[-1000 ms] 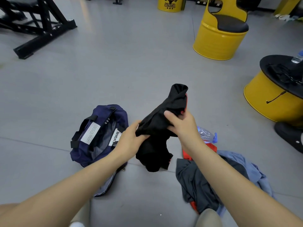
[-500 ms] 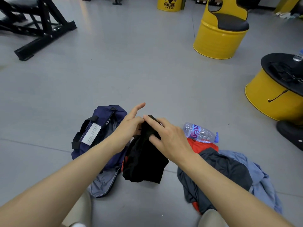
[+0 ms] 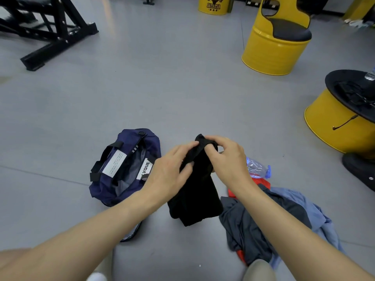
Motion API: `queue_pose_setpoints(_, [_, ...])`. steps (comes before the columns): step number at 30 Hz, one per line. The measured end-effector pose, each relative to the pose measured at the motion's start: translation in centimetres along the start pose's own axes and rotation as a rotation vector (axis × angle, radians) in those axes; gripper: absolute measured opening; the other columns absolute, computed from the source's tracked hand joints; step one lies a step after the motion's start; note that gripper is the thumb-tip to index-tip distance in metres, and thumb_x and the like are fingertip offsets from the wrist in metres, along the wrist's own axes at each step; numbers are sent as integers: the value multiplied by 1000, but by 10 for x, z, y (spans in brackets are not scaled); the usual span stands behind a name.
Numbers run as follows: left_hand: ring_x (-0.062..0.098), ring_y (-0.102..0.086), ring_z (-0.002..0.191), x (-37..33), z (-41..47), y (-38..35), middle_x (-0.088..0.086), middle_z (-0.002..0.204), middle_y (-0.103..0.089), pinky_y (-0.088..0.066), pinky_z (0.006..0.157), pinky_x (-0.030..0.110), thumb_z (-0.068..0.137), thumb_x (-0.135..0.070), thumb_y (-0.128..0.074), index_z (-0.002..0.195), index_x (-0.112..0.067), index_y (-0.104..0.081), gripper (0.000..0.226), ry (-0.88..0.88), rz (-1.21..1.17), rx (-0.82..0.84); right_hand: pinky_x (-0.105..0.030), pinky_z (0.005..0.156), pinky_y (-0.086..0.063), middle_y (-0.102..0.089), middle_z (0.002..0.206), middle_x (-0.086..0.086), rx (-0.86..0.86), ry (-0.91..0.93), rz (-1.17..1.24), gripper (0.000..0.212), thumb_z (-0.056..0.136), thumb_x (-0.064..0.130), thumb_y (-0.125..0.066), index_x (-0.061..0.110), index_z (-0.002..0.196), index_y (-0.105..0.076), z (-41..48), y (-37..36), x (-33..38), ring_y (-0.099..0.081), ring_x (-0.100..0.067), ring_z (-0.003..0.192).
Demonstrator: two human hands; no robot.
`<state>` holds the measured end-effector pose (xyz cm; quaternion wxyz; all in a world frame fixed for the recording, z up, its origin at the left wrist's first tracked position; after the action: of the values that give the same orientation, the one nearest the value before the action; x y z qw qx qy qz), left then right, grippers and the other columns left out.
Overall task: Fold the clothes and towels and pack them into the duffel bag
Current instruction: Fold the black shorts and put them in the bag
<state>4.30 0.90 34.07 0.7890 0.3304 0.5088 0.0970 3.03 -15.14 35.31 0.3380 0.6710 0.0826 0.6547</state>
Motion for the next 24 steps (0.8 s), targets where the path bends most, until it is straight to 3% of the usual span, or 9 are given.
queue_pose_setpoints(3, [6,-65,95,4,13,20,-16,112,-69,-53,87,36,86,-8,-52,128,-37,-56,51,35,-28,-103,-31,88,-48,-70,111,14,24,85,-216,39,88,22,-52,40,116,-70,-1,6,5,-61,-12,100])
queue_pose_setpoints(8, [-2,-62,89,24,34,36,-21,101,-69,-48,88,24,86,1,-54,115,-32,-67,46,94,-7,-69,-37,81,-50,-70,115,6,57,209,-554,44,91,15,-43,36,123,-66,3,9,5,-63,-23,104])
queue_pose_setpoints(15, [12,-61,104,82,34,27,-17,104,-69,-47,79,31,85,-2,-45,111,-33,-65,46,125,311,45,-34,82,-45,-66,129,8,75,359,-504,61,91,-4,-41,36,131,-64,-1,10,22,-60,-22,115])
queue_pose_setpoints(17, [14,-63,97,109,30,35,-17,96,-68,-46,72,28,85,1,-40,101,-33,-66,46,254,321,44,-32,82,-52,-66,127,9,66,330,-411,66,88,-8,-39,36,127,-67,3,23,19,-65,-21,103])
queue_pose_setpoints(19, [13,-63,89,129,23,41,-17,90,-66,-48,70,28,85,0,-38,94,-38,-62,46,348,297,49,-18,64,-53,-69,110,10,90,224,-267,67,85,-10,-37,38,115,-73,8,37,6,-65,-10,70])
queue_pose_setpoints(21, [9,-62,89,124,17,31,-17,93,-65,-52,79,34,84,-3,-43,99,-38,-64,44,304,268,95,-11,54,-48,-71,99,7,106,166,-195,67,83,-11,-36,40,100,-75,11,47,-4,-62,-2,55])
queue_pose_setpoints(24, [-2,-57,87,91,5,-15,-18,103,-63,-49,85,34,85,-9,-52,100,-37,-67,35,126,207,255,-25,62,-53,-71,96,5,148,126,-130,71,81,-12,-34,48,86,-72,11,45,-16,-65,-11,48])
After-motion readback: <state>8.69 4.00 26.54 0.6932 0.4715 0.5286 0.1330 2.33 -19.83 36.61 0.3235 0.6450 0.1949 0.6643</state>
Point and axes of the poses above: each hand's wrist, its own z-axis towards the middle knuckle, its own y-axis out of the back of the hand, x = y × z, the point moved 10 cm from there along z, towards the middle knuckle
